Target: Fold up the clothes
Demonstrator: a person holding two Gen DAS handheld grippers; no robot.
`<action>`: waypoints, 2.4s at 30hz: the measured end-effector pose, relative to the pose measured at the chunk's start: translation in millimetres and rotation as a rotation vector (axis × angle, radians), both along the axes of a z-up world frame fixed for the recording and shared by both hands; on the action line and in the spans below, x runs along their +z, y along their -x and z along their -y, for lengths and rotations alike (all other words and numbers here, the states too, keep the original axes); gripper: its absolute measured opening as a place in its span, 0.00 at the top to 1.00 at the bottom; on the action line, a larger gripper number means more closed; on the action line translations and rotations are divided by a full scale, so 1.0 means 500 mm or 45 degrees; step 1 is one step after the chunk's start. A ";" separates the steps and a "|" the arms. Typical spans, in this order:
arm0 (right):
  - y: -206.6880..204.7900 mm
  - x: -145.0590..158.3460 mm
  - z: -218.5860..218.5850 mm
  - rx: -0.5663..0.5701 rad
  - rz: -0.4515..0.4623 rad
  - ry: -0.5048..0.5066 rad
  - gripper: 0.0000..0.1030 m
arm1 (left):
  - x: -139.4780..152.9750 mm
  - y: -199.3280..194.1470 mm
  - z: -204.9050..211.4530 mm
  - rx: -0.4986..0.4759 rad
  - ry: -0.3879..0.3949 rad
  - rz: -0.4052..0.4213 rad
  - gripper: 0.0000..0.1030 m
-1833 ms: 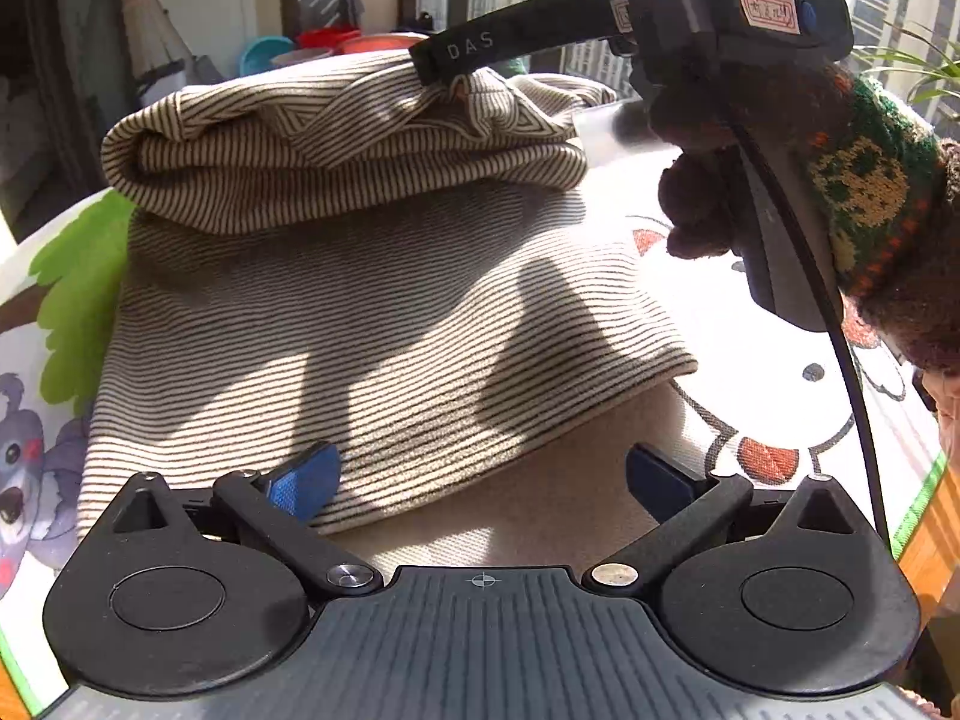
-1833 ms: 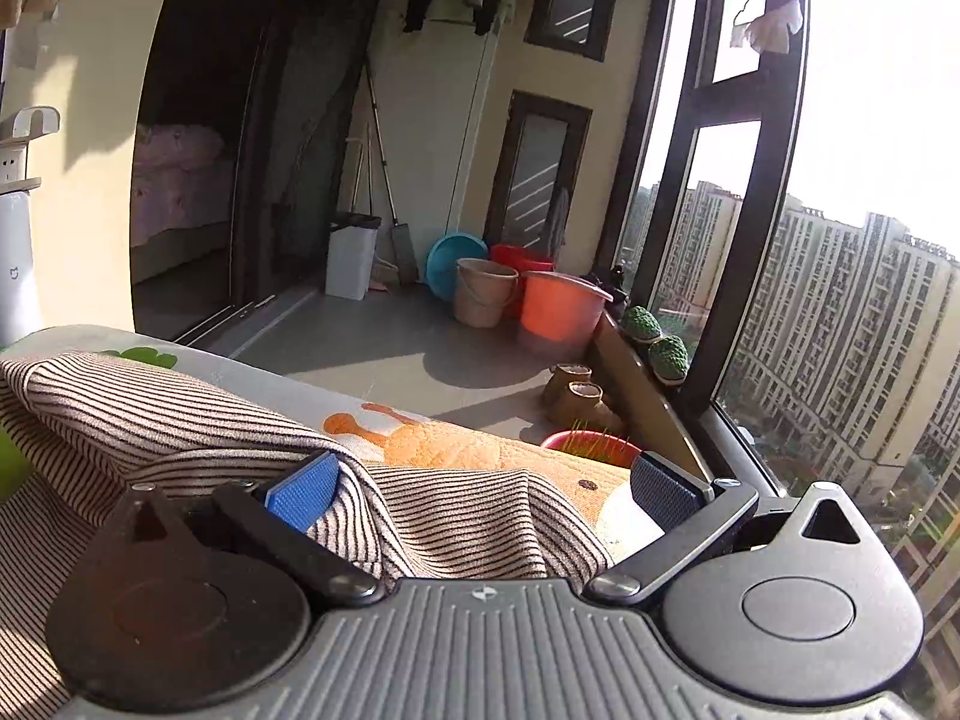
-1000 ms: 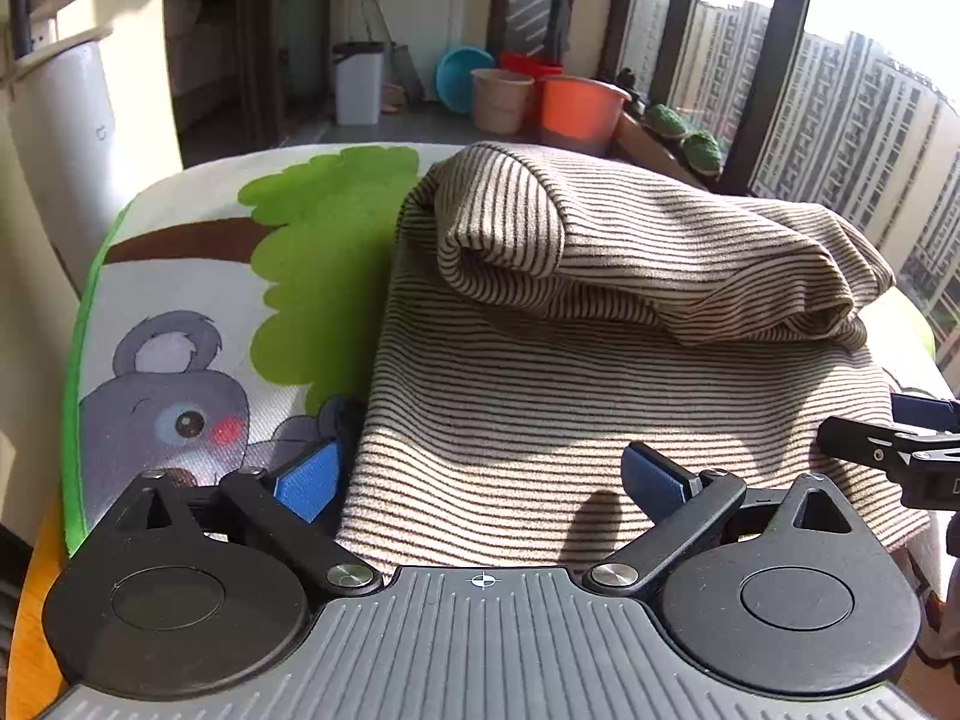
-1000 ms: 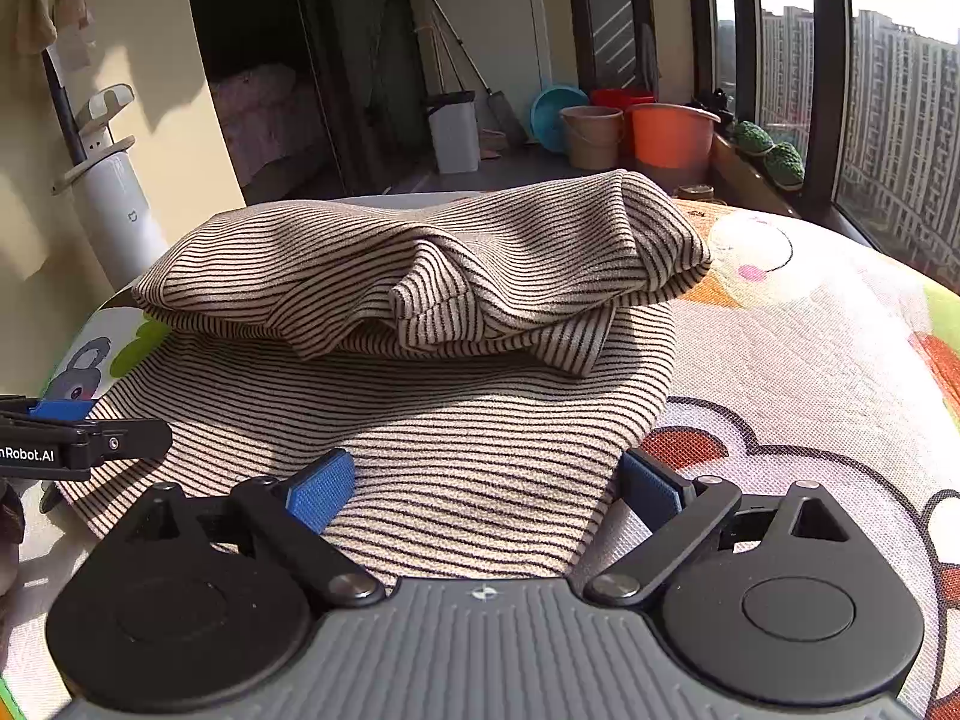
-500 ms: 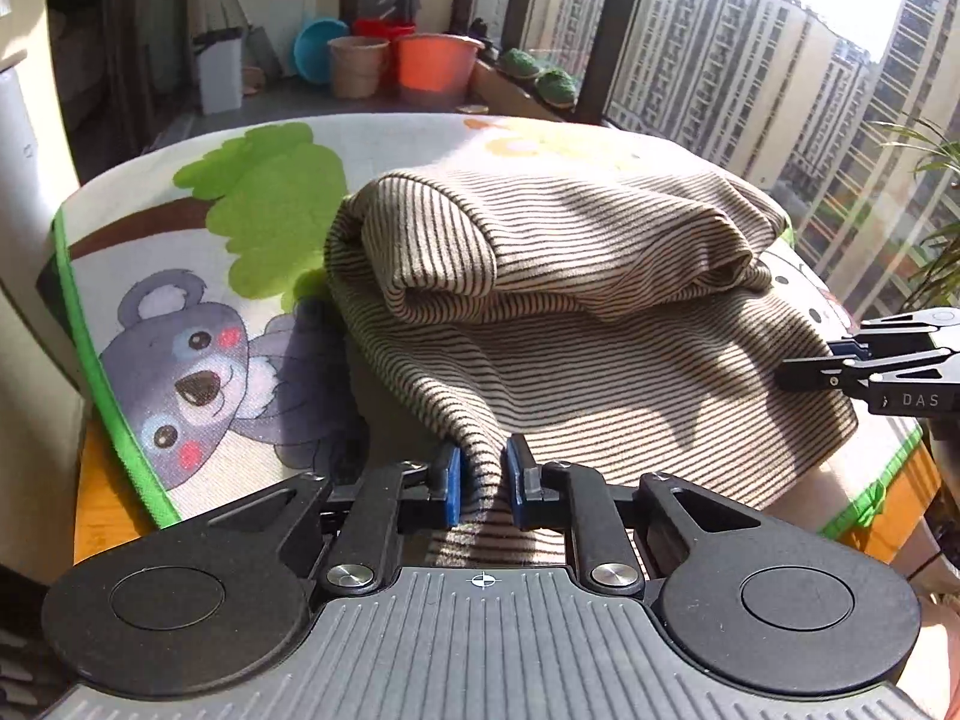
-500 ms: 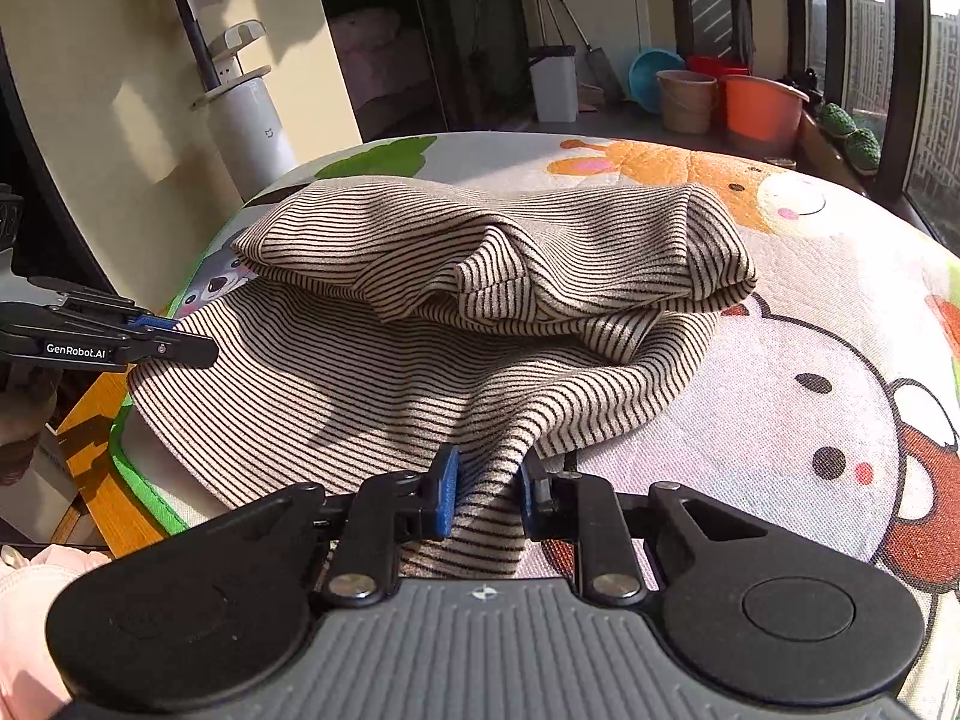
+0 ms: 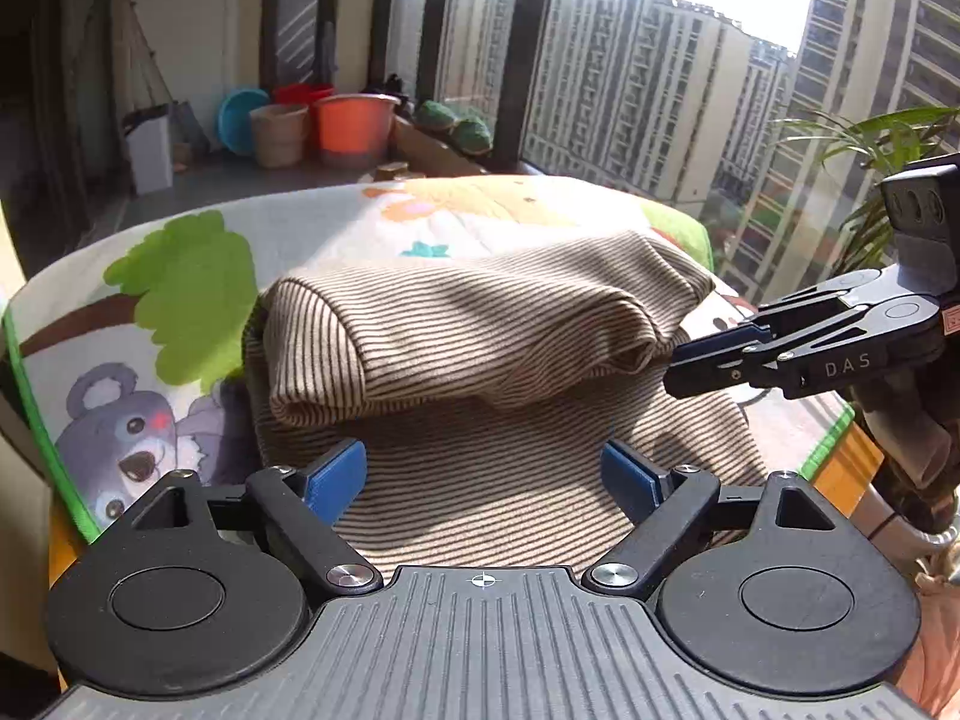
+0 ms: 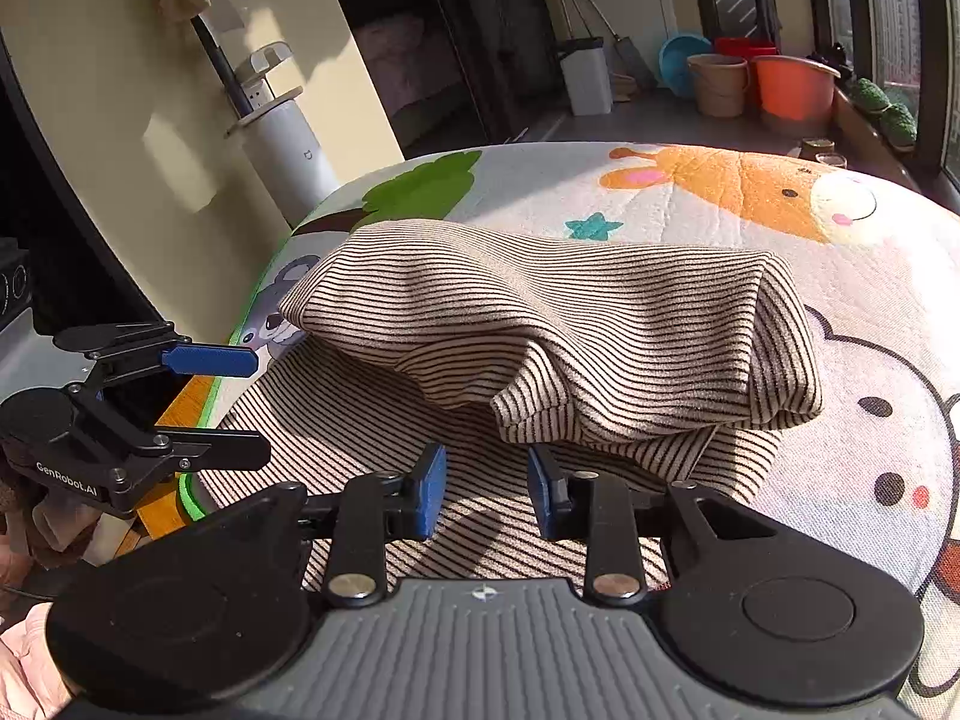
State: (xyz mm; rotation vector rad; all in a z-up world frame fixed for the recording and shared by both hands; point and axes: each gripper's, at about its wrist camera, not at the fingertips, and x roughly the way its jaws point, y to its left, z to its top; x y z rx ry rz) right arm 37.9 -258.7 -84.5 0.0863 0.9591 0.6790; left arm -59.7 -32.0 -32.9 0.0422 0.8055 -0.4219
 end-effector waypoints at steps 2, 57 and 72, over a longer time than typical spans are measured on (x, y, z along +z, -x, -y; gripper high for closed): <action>-0.084 -0.024 -0.047 0.022 -0.131 0.039 0.73 | -0.026 -0.035 0.013 -0.019 -0.019 -0.062 0.14; -0.224 -0.167 0.320 -0.853 0.157 -0.979 0.05 | -0.076 -0.498 0.243 -0.137 -0.221 0.208 0.79; -0.219 -0.164 0.319 -0.841 0.165 -0.964 0.04 | -0.048 -0.512 0.131 0.085 -0.210 0.315 0.90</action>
